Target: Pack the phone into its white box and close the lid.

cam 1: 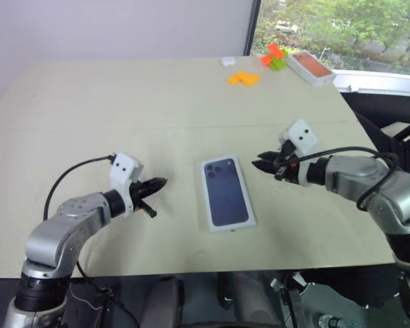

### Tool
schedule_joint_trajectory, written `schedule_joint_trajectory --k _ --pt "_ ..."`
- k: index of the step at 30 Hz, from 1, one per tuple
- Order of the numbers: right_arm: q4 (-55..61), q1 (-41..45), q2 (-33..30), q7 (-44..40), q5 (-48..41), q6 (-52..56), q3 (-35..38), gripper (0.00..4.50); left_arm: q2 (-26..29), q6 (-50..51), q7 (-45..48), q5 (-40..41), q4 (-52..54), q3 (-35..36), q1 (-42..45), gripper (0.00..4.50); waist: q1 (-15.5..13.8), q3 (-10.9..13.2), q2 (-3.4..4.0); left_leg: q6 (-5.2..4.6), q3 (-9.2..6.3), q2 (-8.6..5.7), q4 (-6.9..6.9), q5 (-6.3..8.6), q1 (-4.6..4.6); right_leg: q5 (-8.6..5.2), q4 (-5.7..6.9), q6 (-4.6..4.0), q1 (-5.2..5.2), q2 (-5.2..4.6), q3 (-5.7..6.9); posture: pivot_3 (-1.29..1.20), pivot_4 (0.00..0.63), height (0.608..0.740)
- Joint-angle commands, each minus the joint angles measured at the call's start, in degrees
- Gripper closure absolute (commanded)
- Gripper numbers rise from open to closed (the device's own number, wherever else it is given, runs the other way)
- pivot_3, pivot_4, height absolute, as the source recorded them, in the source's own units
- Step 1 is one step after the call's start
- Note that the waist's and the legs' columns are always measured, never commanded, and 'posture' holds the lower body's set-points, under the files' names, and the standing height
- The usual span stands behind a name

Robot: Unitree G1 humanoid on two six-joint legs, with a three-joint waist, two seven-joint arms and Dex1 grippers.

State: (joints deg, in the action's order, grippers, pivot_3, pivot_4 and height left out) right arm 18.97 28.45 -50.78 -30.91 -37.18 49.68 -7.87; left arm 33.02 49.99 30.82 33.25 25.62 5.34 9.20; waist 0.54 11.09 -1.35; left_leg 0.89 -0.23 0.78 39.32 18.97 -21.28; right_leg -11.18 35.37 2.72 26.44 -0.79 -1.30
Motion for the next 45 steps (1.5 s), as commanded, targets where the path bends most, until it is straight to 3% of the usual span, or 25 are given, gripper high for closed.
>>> schedule_joint_trajectory --k 1,13,35,40,45 --pt "2.38 -0.72 -1.76 -3.63 5.43 -3.17 -1.70 4.47 -0.64 1.79 -0.74 0.50 3.22 -2.82 1.07 4.50 0.05 0.00 0.00 0.00 0.01 -0.03 0.00 0.00 0.00 0.00 -0.01 0.00 0.00 -0.02 -0.01 0.00 0.150 0.740" --pt "6.46 -3.07 -1.39 -8.87 14.95 -5.22 -5.21 4.47 -6.12 4.04 -2.42 -1.32 3.00 -14.14 5.47 4.50 0.11 -0.01 -0.01 0.10 -0.01 -0.09 0.00 -0.06 0.11 0.04 0.20 -0.05 -0.03 0.07 0.02 0.00 0.150 0.740" --pt "8.07 -4.43 2.55 -11.12 19.55 -3.68 -5.69 4.47 -10.85 4.42 -2.71 2.00 4.58 -12.39 5.77 4.50 0.23 -0.01 -0.02 0.13 -0.01 -0.13 0.17 -0.08 0.41 0.03 0.55 -0.06 -0.18 0.09 -0.07 0.00 0.150 0.740" --pt "7.70 -4.60 2.58 -11.15 20.24 -3.95 -5.20 4.47 -8.64 4.98 -3.44 1.66 4.02 -8.93 5.67 4.50 0.37 -0.01 -0.02 0.13 0.00 -0.12 0.42 -0.08 0.47 0.03 0.75 -0.06 -0.25 0.13 -0.08 0.00 0.150 0.740" --pt "7.77 -4.75 2.85 -11.21 20.86 -4.20 -5.12 4.47 -3.77 4.34 -2.91 -1.64 2.85 -10.39 5.08 4.50 0.49 0.01 -0.02 0.12 -0.02 -0.11 0.46 -0.07 1.06 -0.25 0.67 -0.09 -0.90 0.18 -0.03 0.00 0.150 0.740"
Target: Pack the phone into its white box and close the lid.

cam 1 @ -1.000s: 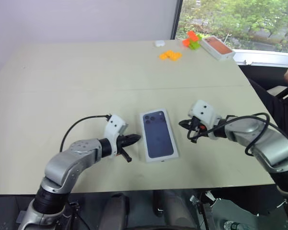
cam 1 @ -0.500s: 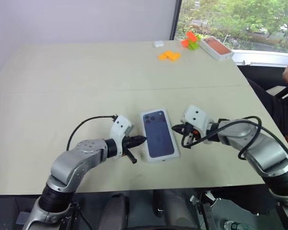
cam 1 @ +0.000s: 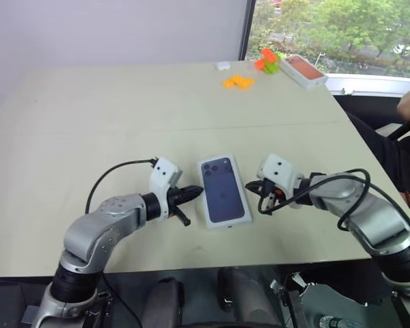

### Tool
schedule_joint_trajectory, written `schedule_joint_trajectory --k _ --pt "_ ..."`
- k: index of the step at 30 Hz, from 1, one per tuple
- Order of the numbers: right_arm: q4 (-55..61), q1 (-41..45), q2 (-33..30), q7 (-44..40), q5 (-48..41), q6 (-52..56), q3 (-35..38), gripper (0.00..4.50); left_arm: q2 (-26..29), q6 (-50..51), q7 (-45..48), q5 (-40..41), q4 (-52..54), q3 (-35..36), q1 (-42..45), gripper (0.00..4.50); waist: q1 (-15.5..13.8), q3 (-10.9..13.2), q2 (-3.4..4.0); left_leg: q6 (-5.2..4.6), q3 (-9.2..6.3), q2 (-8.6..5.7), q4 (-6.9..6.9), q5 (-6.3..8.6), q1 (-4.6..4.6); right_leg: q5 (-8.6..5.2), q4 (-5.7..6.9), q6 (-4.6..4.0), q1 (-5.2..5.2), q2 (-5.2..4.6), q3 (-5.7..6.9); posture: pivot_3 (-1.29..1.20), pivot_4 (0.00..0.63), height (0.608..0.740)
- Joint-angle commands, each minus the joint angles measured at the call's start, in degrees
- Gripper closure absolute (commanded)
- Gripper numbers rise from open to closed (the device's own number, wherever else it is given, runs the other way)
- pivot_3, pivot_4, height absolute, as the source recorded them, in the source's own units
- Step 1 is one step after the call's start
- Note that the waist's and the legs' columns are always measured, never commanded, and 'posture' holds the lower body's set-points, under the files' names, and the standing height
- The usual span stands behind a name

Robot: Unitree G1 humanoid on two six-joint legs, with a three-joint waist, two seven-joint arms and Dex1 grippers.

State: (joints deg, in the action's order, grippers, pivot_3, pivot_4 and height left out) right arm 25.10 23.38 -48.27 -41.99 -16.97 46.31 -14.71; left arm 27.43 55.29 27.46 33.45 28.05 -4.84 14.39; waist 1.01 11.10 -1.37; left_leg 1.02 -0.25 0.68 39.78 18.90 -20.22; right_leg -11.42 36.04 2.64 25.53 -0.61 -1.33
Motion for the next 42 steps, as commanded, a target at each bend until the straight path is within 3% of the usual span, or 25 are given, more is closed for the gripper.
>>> schedule_joint_trajectory --k 1,12,28,37,42 --pt "1.62 0.35 0.43 -0.10 0.70 -0.84 1.69 4.47 2.34 -1.17 0.65 -2.45 0.10 -0.91 -0.09 4.50 0.01 0.00 0.00 0.00 0.00 0.00 0.00 0.00 0.01 0.00 0.01 0.00 0.00 -0.01 -0.02 0.00 0.150 0.740" --pt "1.84 0.31 0.89 -0.51 1.49 -0.59 1.32 4.47 -1.96 -2.70 0.55 -5.16 -2.84 -5.80 2.16 4.50 -0.19 0.00 0.00 0.00 -0.02 -0.02 0.05 0.00 -0.10 0.04 -0.07 0.06 0.00 -0.08 -0.03 0.00 0.150 0.740" --pt "1.68 -0.11 1.02 -1.60 2.48 -0.66 1.54 4.47 -7.40 -1.60 0.34 -1.96 -1.28 -2.50 1.92 4.50 -0.06 0.00 -0.01 0.00 -0.04 -0.01 0.07 0.00 -0.09 0.02 -0.05 0.05 -0.02 -0.06 -0.01 0.00 0.150 0.740" --pt "1.35 -0.16 1.01 -1.52 2.91 -0.86 1.97 4.47 -5.23 -0.55 -0.51 -2.42 -1.53 0.10 1.12 4.50 0.00 0.01 -0.01 0.00 -0.05 0.00 0.07 0.00 -0.08 0.00 -0.06 0.04 -0.02 -0.04 -0.01 0.00 0.150 0.740" --pt "1.08 -0.03 1.29 -1.41 3.15 -1.07 1.69 4.47 -2.34 0.15 -0.15 -4.02 -1.68 -2.74 1.55 4.50 -0.03 0.01 -0.01 0.00 -0.06 0.00 0.07 0.00 -0.08 -0.01 -0.06 0.03 -0.02 -0.05 0.00 0.00 0.150 0.740"
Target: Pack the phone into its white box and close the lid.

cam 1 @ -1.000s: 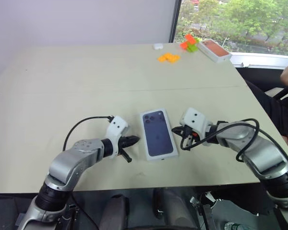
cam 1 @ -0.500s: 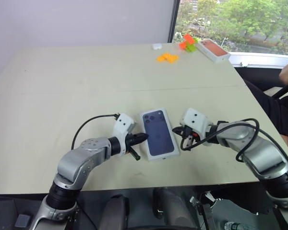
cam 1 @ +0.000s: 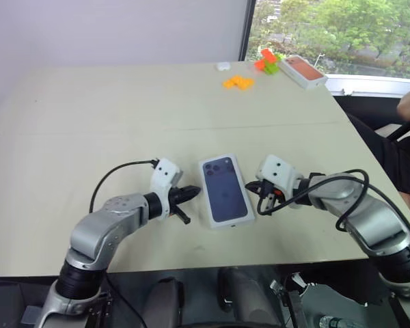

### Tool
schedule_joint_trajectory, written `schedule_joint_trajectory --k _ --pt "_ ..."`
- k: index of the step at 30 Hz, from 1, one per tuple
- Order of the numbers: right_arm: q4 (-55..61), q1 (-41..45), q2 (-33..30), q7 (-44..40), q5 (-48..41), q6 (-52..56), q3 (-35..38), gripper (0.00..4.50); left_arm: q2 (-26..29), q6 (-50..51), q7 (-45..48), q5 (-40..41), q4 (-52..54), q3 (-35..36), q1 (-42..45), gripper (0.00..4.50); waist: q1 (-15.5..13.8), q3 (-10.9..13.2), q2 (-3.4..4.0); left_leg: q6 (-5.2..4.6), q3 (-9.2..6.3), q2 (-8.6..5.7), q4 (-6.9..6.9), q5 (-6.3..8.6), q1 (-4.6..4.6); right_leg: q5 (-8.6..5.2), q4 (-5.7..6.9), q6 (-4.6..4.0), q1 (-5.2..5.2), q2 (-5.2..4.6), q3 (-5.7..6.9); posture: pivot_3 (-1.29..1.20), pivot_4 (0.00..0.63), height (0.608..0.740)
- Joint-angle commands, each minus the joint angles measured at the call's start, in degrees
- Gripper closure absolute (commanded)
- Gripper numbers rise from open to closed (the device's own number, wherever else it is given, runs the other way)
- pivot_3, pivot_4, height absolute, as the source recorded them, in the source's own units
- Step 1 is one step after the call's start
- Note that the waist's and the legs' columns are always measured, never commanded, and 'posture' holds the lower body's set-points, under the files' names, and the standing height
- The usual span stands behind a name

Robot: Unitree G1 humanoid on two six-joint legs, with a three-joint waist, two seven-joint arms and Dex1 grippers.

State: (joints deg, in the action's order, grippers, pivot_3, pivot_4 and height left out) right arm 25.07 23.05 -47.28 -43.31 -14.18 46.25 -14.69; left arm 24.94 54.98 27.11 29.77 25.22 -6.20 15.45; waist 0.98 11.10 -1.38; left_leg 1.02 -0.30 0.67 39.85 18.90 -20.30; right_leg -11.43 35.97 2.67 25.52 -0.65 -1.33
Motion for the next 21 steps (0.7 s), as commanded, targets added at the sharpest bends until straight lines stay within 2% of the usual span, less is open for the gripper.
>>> schedule_joint_trajectory --k 1,9,16,21 --pt "1.07 0.32 0.38 -0.09 0.40 -1.02 1.61 4.47 0.14 0.51 0.02 -0.67 0.95 -1.79 0.65 4.50 -0.01 0.00 0.00 0.00 0.01 0.00 0.00 0.00 0.00 0.00 -0.01 0.00 0.00 -0.01 0.00 0.00 0.150 0.740" --pt "0.84 0.39 1.21 -0.02 1.00 -0.96 1.25 4.47 -2.02 -0.66 -0.86 -4.98 -2.54 -7.42 3.18 4.50 -0.08 0.00 0.00 0.00 0.00 -0.01 0.00 0.00 -0.05 0.00 -0.12 0.01 0.00 -0.02 0.00 0.00 0.150 0.740" --pt "0.60 0.09 1.37 -0.20 1.54 -0.93 1.59 4.47 -6.19 -0.20 -0.56 -1.44 -0.76 -3.04 3.06 4.50 -0.08 0.01 0.00 -0.01 0.00 0.00 0.00 0.00 -0.06 0.00 -0.12 0.01 0.00 -0.01 0.01 0.00 0.150 0.740" --pt "0.32 -0.01 1.63 -0.44 1.92 -1.04 1.64 4.47 -7.07 0.07 -0.53 -1.11 -0.41 -2.48 2.93 4.50 -0.06 0.01 0.00 0.00 0.00 0.00 0.00 0.01 -0.06 0.00 -0.12 0.01 0.00 -0.01 0.01 0.00 0.150 0.740"
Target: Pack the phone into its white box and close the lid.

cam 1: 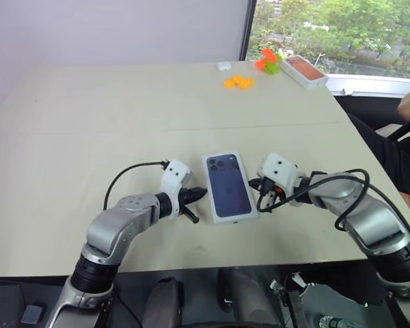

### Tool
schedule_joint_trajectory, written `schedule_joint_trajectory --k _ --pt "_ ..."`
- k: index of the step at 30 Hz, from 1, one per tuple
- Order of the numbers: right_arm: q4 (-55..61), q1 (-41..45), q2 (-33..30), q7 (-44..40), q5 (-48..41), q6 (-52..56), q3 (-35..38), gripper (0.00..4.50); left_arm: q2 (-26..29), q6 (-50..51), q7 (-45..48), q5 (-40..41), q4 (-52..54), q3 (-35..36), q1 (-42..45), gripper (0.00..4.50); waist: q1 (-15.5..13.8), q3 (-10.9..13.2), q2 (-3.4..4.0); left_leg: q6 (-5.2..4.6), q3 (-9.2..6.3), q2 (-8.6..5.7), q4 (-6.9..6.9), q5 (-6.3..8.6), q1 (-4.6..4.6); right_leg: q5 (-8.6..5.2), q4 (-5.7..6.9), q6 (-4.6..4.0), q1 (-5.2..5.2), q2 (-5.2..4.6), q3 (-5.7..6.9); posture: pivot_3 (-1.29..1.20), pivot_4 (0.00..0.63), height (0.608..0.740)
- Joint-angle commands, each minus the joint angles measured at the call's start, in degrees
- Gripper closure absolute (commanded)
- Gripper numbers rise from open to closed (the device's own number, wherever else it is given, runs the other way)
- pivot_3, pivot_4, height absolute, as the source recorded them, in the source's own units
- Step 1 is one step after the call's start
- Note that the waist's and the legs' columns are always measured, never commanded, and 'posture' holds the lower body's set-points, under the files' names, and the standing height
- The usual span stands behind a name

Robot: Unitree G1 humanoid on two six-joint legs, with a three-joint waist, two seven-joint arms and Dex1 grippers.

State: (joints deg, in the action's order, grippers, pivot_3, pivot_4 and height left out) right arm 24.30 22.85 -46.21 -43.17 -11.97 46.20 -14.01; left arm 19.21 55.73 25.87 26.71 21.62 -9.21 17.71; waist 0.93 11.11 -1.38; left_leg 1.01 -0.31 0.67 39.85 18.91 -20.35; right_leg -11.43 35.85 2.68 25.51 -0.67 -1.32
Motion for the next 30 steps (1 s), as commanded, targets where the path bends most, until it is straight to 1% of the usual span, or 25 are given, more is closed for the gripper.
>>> schedule_joint_trajectory --k 1,22,25,28,30 --pt "1.03 0.18 0.58 -0.59 -0.23 -1.05 0.96 4.47 -1.53 -0.57 0.61 2.10 3.24 0.60 0.68 4.50 -0.01 0.00 0.00 0.00 0.00 0.00 0.00 0.00 0.00 0.00 0.00 0.00 0.00 0.00 0.00 0.00 0.150 0.740" --pt "1.23 -1.30 0.34 -0.65 1.00 -1.53 1.08 4.47 0.47 -0.80 1.69 0.19 2.52 -2.48 0.34 4.50 -0.05 0.00 -0.01 -0.02 0.00 0.00 -0.14 0.01 -0.03 0.00 -0.23 0.01 -0.01 -0.01 0.00 0.00 0.150 0.740" --pt "1.15 -1.32 -0.81 -1.03 1.04 -2.69 2.91 4.47 0.98 -0.34 2.25 1.97 3.36 0.53 0.03 4.50 -0.06 0.00 0.00 -0.02 0.00 0.00 -0.19 0.01 -0.03 0.00 -0.28 0.01 -0.01 -0.01 0.00 0.00 0.150 0.740" --pt "0.43 -1.82 -2.29 -3.05 -0.83 -4.76 7.46 4.47 -0.90 0.24 2.13 6.95 3.02 8.06 1.84 4.50 -0.09 0.02 0.00 -0.02 0.00 0.01 -0.24 0.01 -0.05 0.01 -0.33 0.02 0.00 -0.01 0.00 0.00 0.150 0.740" --pt "0.73 -2.88 -2.85 -4.86 -2.69 -5.46 9.64 4.47 -2.11 0.43 0.94 8.15 1.76 10.25 4.15 4.50 -0.20 0.03 -0.01 -0.02 0.00 0.01 -0.26 0.01 -0.05 0.02 -0.38 0.02 -0.01 -0.01 0.03 0.00 0.150 0.740"
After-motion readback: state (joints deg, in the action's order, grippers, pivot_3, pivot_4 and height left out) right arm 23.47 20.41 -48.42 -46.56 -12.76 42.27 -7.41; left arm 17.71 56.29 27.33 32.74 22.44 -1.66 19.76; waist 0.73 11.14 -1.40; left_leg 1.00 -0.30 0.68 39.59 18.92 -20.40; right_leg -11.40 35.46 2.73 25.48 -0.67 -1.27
